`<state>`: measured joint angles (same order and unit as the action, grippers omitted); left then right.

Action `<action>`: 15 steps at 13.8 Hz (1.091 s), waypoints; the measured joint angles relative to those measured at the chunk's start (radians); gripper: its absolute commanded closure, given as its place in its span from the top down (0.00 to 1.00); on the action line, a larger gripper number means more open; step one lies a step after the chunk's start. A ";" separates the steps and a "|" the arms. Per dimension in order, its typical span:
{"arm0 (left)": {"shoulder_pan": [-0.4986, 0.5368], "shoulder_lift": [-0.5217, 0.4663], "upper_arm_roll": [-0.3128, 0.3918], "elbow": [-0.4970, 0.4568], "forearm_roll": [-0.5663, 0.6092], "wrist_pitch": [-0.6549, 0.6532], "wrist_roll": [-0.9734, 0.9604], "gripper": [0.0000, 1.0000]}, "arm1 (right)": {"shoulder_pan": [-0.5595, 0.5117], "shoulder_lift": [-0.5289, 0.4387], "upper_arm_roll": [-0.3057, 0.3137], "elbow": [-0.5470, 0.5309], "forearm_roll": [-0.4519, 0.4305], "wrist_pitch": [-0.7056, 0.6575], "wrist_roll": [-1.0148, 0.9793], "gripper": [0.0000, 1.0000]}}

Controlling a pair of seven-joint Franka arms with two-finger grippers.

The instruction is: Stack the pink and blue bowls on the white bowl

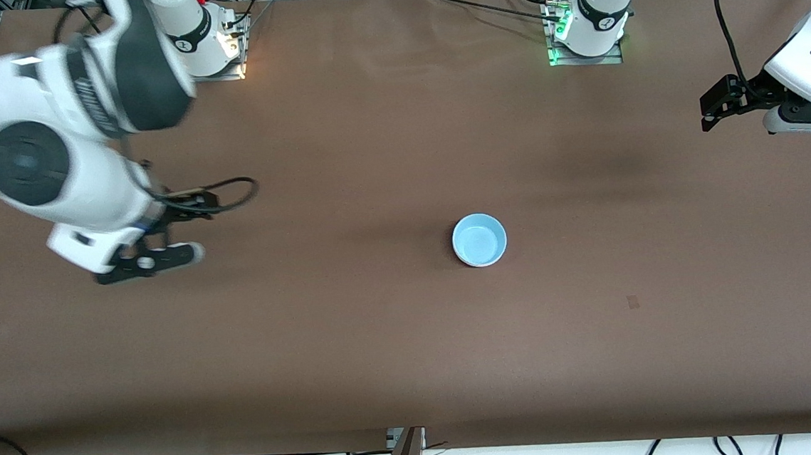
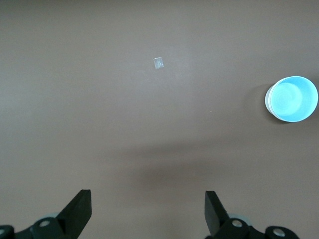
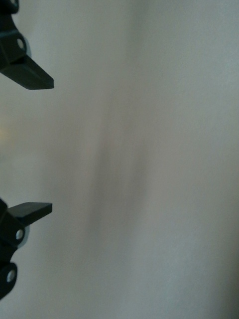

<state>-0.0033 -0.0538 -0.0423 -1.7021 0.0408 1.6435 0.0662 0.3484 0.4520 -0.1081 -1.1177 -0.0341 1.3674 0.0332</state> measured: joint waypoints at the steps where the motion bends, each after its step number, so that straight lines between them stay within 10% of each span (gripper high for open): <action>1: 0.000 0.000 0.000 0.000 0.000 0.000 0.000 1.00 | -0.037 -0.045 0.026 -0.042 0.000 0.005 -0.007 1.00; 15: 0.001 0.000 0.001 0.000 0.000 -0.001 0.000 1.00 | -0.367 -0.384 0.216 -0.398 -0.049 0.072 -0.011 1.00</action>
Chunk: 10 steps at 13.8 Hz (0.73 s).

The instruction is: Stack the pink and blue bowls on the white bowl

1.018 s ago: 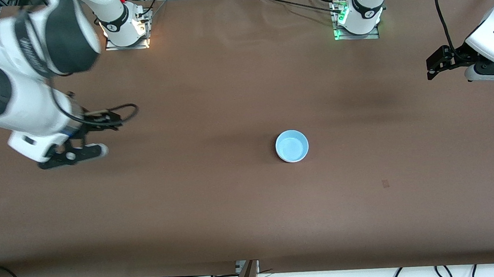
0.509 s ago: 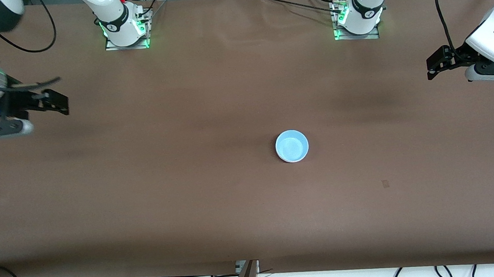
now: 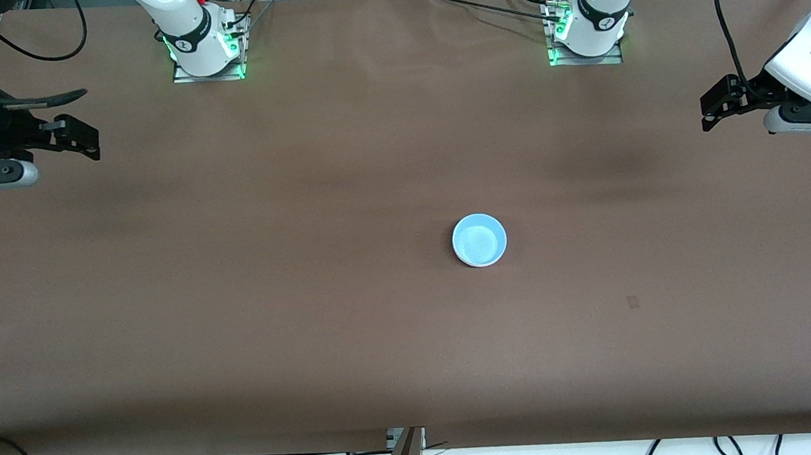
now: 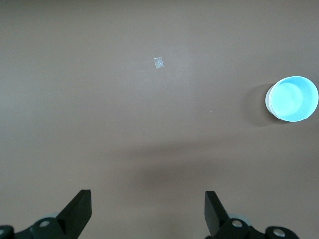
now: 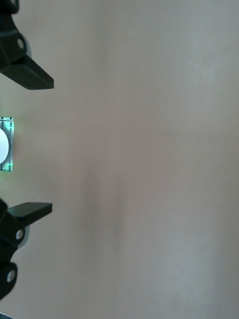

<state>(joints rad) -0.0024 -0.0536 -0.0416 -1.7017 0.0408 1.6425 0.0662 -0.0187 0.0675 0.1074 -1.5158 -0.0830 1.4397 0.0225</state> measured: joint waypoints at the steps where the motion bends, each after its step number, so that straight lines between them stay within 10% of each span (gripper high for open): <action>1: 0.000 0.000 0.000 0.000 0.000 0.000 0.000 1.00 | -0.013 0.001 -0.001 -0.008 0.000 0.000 -0.007 1.00; 10: -0.004 0.000 -0.001 0.001 -0.010 0.000 0.000 1.00 | -0.019 -0.033 0.002 -0.010 -0.005 -0.030 -0.073 1.00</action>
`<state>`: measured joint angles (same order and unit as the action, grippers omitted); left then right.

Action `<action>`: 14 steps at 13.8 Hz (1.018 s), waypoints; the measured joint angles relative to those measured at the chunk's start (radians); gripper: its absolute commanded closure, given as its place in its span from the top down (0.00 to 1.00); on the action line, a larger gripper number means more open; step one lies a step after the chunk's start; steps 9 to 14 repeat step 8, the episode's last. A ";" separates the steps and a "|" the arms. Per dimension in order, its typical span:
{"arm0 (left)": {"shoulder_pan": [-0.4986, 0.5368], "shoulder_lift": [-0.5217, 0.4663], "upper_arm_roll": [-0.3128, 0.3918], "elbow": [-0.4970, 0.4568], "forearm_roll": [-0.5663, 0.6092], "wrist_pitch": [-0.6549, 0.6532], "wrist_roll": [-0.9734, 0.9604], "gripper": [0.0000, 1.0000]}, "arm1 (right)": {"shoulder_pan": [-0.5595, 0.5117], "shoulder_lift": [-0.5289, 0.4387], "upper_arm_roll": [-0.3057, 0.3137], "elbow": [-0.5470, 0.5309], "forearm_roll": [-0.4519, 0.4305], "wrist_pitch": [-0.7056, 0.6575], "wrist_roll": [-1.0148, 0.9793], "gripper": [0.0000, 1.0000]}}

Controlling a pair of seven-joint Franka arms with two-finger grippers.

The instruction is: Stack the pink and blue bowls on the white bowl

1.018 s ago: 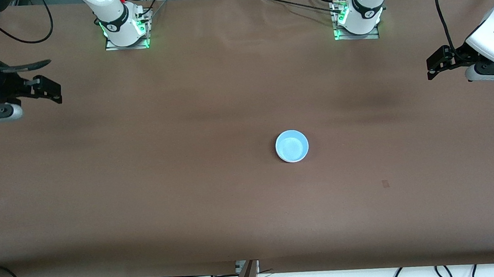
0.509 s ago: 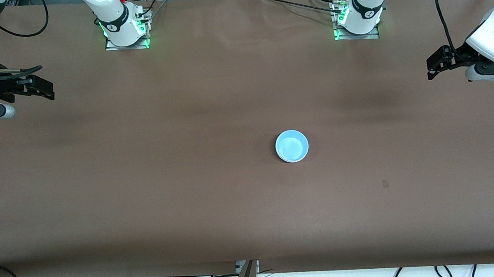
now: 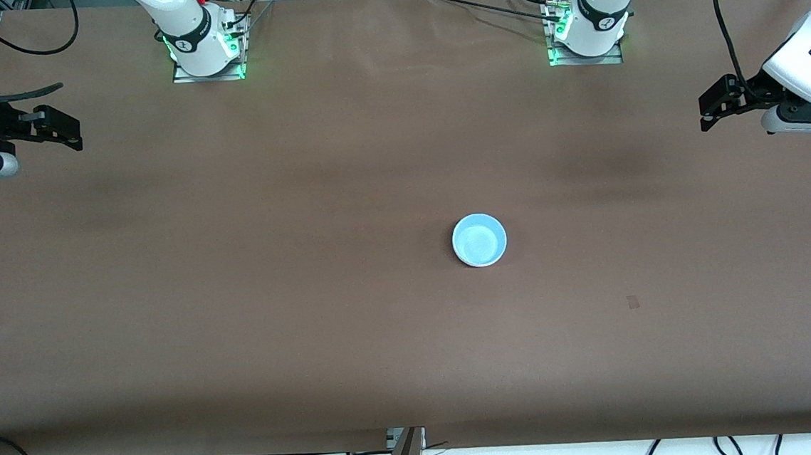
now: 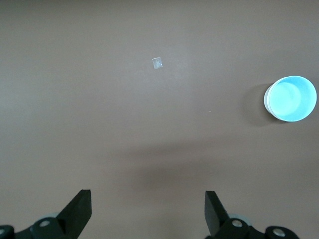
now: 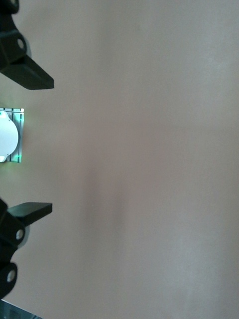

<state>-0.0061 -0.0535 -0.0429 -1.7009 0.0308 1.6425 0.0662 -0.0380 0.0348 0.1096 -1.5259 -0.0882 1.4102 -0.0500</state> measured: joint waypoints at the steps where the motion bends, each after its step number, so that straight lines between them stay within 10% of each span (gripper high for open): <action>1: 0.000 0.000 0.000 0.000 -0.014 0.000 0.000 1.00 | 0.000 0.000 0.000 0.000 0.000 0.000 -0.002 1.00; 14: 0.002 0.000 0.001 0.000 -0.027 0.000 0.000 1.00 | 0.000 0.007 0.000 0.000 0.000 0.001 -0.002 1.00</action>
